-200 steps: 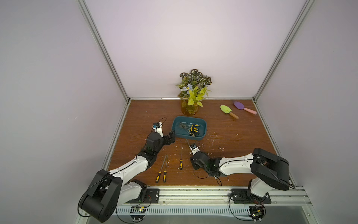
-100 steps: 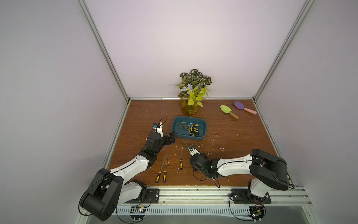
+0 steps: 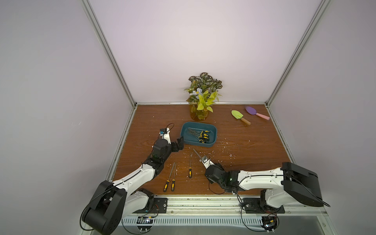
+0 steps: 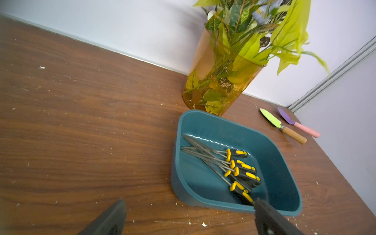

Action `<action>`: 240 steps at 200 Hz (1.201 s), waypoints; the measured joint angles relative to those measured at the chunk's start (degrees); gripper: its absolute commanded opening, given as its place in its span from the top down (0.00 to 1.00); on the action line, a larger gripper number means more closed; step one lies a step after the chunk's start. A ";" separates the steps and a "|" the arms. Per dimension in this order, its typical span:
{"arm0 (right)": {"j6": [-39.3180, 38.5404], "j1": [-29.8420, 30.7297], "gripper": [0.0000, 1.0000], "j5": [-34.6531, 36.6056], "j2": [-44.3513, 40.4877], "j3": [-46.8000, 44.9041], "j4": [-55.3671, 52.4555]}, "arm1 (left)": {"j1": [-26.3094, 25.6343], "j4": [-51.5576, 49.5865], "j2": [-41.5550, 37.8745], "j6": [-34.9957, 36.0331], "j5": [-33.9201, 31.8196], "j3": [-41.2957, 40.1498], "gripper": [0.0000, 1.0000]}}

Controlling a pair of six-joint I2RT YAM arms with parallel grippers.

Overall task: Put the file tool into the storage box
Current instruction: Pick up the file tool from the center of the board, then place the file tool in the storage box.

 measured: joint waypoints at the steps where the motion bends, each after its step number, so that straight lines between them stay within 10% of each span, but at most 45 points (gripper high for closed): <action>1: -0.39 -0.07 0.93 -0.09 -0.26 0.04 0.02 | 0.00 0.00 -0.11 0.02 0.00 0.00 0.00; 83: -24.30 -16.55 0.92 -17.53 -3.02 8.61 2.01 | 0.00 0.00 -2.49 -0.17 -0.13 0.00 0.00; 156: -40.19 -31.26 0.94 -33.79 11.63 20.79 5.88 | 0.00 0.02 -2.16 -0.46 0.24 0.00 0.00; 240: -47.25 -34.45 0.90 -39.65 21.24 25.68 4.39 | 0.00 0.44 -0.98 -0.81 0.74 0.00 0.00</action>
